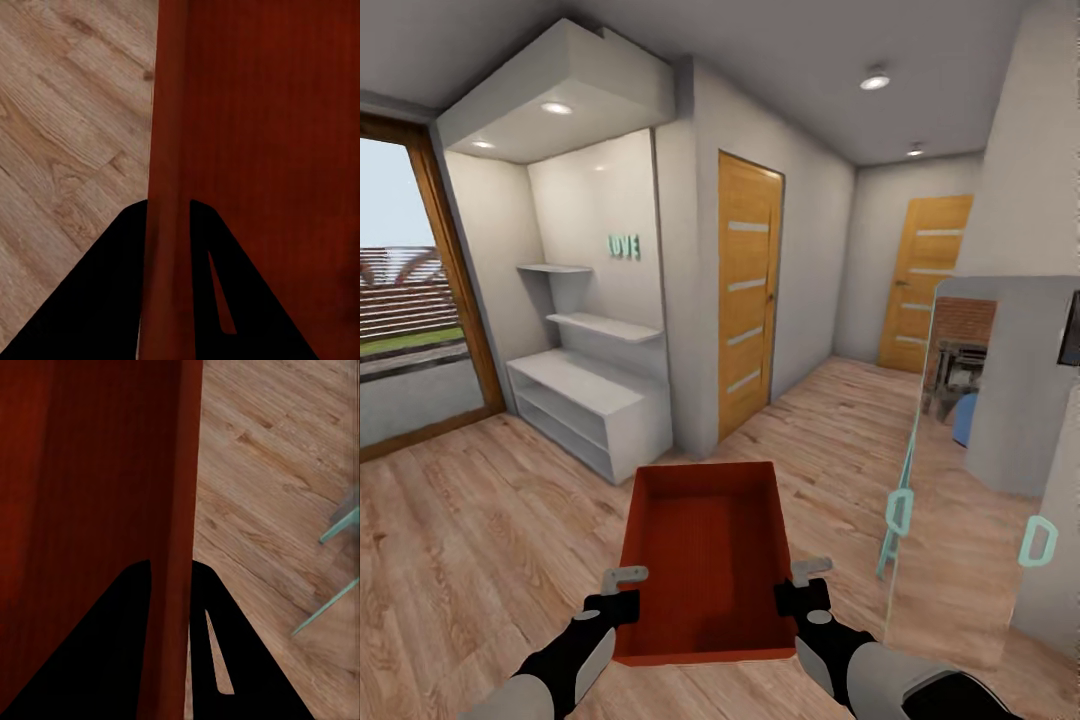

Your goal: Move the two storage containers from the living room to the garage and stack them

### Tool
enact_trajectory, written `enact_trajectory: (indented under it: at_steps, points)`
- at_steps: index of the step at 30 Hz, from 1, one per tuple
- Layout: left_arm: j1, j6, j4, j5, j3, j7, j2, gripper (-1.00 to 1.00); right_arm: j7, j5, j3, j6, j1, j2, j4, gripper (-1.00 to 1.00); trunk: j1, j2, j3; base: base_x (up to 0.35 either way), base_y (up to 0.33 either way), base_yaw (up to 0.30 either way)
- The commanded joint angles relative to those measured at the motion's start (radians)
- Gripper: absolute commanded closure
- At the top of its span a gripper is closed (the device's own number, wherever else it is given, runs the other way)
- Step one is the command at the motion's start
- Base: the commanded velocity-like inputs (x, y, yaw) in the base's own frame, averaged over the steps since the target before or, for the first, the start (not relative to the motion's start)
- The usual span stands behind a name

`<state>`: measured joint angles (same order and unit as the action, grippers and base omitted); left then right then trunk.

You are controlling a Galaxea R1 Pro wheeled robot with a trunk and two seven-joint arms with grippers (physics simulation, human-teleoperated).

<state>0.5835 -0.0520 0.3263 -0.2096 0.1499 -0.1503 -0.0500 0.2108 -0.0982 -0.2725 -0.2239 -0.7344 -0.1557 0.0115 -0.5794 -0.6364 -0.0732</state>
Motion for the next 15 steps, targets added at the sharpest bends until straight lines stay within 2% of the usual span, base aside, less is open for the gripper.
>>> enact_trajectory:
  at_steps: [1,15]
  points:
    - [0.001,0.023,0.007,0.0,-0.057,-0.014,0.002,1.0,-0.008,0.0,0.044,0.0,0.0,-0.001,0.002,1.0,-0.001,-0.002,-0.002,0.326,0.144,-0.246]
    - [0.001,0.024,0.007,-0.001,-0.057,-0.014,0.002,1.0,-0.008,0.0,0.044,0.0,0.0,0.0,0.002,1.0,-0.001,-0.002,-0.002,0.326,0.15,-0.248]
